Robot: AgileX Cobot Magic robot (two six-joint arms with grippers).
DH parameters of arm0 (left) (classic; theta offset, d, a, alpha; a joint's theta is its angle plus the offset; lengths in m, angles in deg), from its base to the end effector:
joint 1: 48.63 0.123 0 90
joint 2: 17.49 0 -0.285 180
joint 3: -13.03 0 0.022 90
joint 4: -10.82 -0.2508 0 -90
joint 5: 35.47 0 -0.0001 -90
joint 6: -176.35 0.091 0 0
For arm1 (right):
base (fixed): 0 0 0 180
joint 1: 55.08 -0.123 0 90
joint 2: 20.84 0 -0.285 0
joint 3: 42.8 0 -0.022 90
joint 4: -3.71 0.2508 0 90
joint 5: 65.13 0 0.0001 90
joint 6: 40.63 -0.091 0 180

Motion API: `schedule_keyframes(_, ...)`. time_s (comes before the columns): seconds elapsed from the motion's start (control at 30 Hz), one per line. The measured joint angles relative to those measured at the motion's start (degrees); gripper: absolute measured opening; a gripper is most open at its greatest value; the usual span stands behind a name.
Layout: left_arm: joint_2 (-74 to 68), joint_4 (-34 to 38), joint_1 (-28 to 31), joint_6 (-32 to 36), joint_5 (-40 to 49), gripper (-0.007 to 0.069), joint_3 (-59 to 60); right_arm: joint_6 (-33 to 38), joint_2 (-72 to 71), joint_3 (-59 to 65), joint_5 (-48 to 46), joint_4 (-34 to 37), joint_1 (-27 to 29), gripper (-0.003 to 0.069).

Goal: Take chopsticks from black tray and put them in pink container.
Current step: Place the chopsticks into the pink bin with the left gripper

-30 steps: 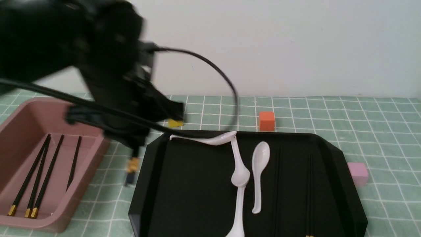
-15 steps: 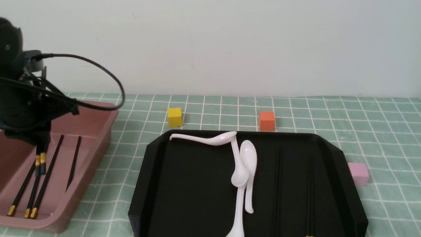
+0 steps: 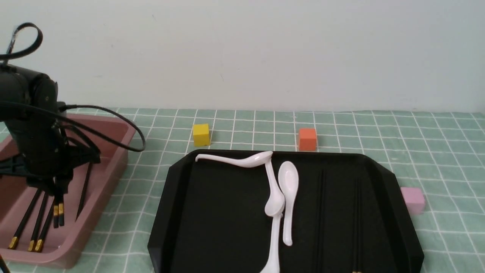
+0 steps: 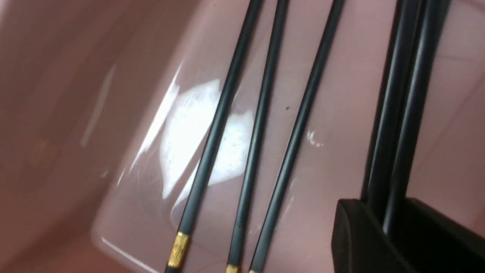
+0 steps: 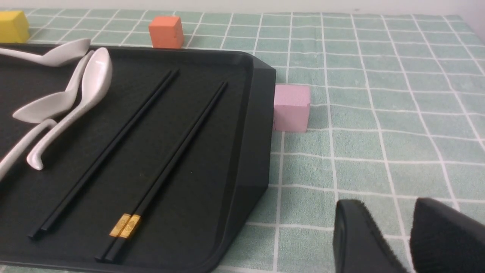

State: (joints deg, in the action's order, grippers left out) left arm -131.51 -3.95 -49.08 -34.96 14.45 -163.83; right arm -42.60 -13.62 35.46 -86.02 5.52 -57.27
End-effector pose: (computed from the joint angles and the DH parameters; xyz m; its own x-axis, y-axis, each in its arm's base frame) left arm 0.3706 0.0149 0.2017 -0.8877 -0.3553 -0.2927 -0.3949 0.9146 0.0874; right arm 0.0527 0.0030 0.1748 -0.2840 0.0530 -0.9573 -0.0309 0.9974 0.0644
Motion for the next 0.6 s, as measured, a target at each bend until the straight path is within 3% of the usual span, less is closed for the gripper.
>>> schedule_keyframes(0.2, 0.6, 2.3, 0.0, 0.6, 5.2, 0.0261, 0.0, -0.1, 0.0, 0.0, 0.0, 0.0, 0.0, 0.0240)
schedule_keyframes(0.33, 3.7, 4.4, 0.0, 1.7, 9.4, 0.0266, 0.0, -0.1, 0.0, 0.0, 0.0, 0.0, 0.0, 0.0240)
schedule_keyframes(0.6, 15.2, 10.4, 0.0, 9.9, 18.3, 0.0059, 0.3, -0.1, 0.0, 0.0, 0.0, 0.0, 0.0, 0.0240)
